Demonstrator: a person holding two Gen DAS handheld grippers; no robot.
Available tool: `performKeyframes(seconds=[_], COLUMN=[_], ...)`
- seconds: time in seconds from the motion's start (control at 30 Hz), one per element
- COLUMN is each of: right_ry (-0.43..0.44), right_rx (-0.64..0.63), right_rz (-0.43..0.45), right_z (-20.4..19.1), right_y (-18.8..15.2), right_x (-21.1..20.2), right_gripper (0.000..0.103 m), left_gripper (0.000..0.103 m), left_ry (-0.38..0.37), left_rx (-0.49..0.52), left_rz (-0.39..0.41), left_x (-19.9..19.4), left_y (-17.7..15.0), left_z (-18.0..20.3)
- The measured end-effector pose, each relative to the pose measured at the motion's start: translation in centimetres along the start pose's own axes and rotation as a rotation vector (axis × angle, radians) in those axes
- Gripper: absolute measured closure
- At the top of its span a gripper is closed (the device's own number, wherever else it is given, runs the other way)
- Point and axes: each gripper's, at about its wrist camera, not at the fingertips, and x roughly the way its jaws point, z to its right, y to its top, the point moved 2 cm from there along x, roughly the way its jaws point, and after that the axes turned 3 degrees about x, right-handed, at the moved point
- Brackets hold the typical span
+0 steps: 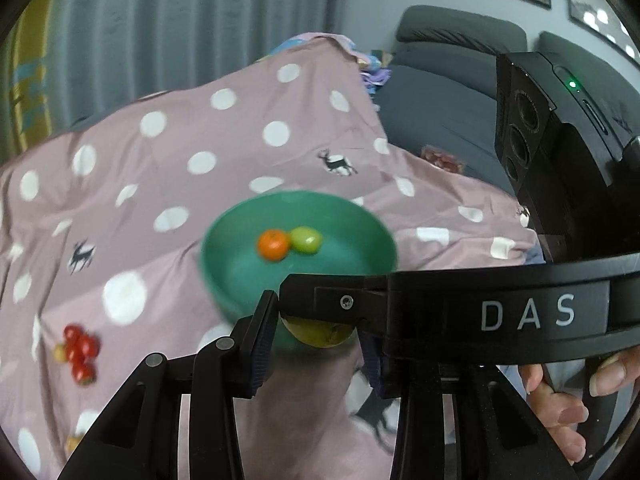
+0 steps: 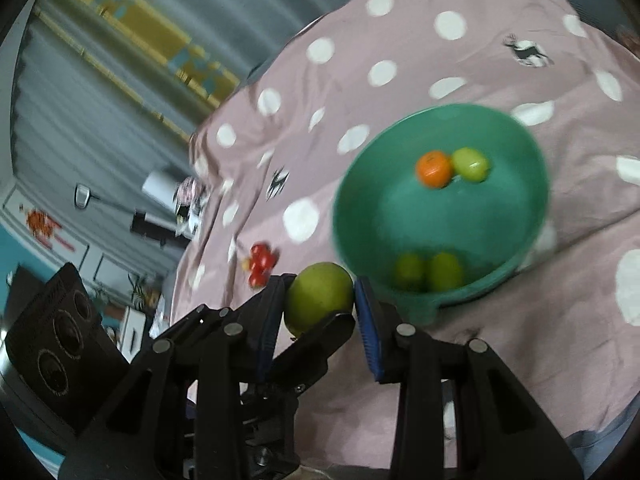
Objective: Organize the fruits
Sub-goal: 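Carry the green fruit into the green basin and open both grippers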
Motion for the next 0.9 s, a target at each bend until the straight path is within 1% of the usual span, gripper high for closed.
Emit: performKeyframes(seconds=[0.07, 0.13, 0.2, 0.33, 0.5, 0.63, 0.73, 0.8, 0.9], right_ry=[-0.005, -0.021, -0.060, -0.094, -0.132, -0.138, -0.113, -0.101, -0.111], right_rx=[0.035, 0.062, 0.076, 0.102, 0.128, 0.136, 0.159, 0.171, 0.177], right_rz=[0.013, 0.017, 0.019, 0.013, 0.012, 0.021, 0.028, 0.034, 0.043], right_z=[1.1, 2.2, 3.0, 4.2, 5.6, 6.5, 7.2, 7.6, 7.7], right_y=[0.5, 0.9, 1.2, 1.7, 2.2, 2.5, 2.7, 2.8, 3.0], right_x=[-0.2, -0.2, 0.2, 1.1, 1.4, 1.3, 1.2, 1.1, 1.0], right_gripper=[0.066, 0.066, 0.066, 0.066, 0.066, 0.066, 0.067, 0.067, 0.066], left_gripper=[0.064, 0.064, 0.064, 0.064, 0.064, 0.064, 0.064, 0.064, 0.064], left_ry=[-0.025, -0.042, -0.063, -0.070, -0.080, -0.084, -0.088, -0.098, -0.118], left_rx=[0.000, -0.005, -0.001, 0.008, 0.013, 0.027, 0.034, 0.017, -0.014], left_rz=[-0.015, -0.030, -0.046, -0.082, -0.096, -0.096, -0.091, -0.084, -0.084], left_x=[1.6, 2.7, 3.9, 6.0, 7.6, 8.2, 8.6, 8.8, 9.2], left_y=[0.7, 0.8, 0.8, 0.9, 1.0, 1.1, 1.3, 1.4, 1.6], left_z=[0.6, 0.8, 1.1, 1.6, 2.1, 2.4, 2.5, 2.4, 2.3])
